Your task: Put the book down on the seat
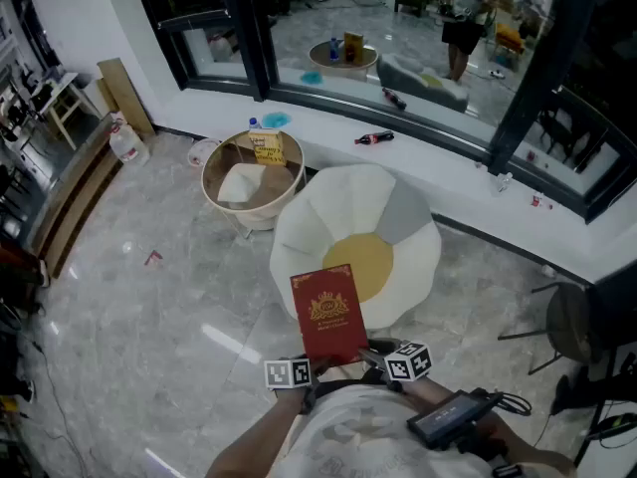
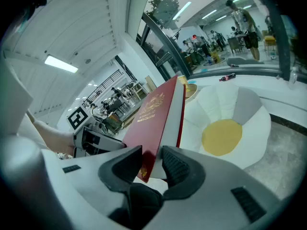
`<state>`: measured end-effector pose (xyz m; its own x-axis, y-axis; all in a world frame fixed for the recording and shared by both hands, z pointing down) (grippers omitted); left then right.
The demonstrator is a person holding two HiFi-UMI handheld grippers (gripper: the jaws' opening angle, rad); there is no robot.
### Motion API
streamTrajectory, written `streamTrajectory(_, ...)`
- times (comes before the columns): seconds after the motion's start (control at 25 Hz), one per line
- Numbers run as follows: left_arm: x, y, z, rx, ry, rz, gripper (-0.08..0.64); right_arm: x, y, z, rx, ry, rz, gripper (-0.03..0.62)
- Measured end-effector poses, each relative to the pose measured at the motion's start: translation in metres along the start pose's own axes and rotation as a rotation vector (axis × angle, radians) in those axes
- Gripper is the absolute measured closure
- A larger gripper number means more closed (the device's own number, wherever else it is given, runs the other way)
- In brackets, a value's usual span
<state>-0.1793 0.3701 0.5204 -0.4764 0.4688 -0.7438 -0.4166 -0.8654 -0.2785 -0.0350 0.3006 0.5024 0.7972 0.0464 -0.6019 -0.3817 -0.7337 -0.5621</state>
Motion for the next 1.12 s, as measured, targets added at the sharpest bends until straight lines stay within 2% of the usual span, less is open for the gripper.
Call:
streamTrajectory(0.2,0.019,0.004,0.006,0.004,0.004,-0.036,0.235,-0.005,0.011,0.018,0.040,0.010,0.008,0.448)
streamTrajectory(0.44,0.021,0.009,0.002,0.002,-0.027,-0.059,0.235,0.001,0.019,0.022,0.042,0.000,-0.024,0.445)
streamTrajectory(0.8,0.010,0.006,-0.015,-0.086,-0.056,0.004,0.235,0.022,-0.002,0.015,-0.020,-0.054,-0.075,0.445)
streamTrajectory(0.96,-0.006,-0.006,-0.029,-0.096,-0.083,0.048,0.235,0.039,-0.019,0.005,-0.043,-0.095,-0.082,0.445)
streamTrajectory(1.12,-0.016,-0.013,-0.046,-0.103,-0.107,0.077,0.235,0.060,-0.030,-0.003,-0.107,-0.113,-0.123,0.445)
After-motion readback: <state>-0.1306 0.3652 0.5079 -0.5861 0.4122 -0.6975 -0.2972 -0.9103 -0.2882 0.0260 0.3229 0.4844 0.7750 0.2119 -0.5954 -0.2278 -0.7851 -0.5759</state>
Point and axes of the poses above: the fingertips, and each gripper's own axes: x backward along the fingers, z to its left, y out of its top, the point moved 3 cm from there along x, backward along the fingers, and after that the axes turned 1 degree about z, right-handed, at the moved point
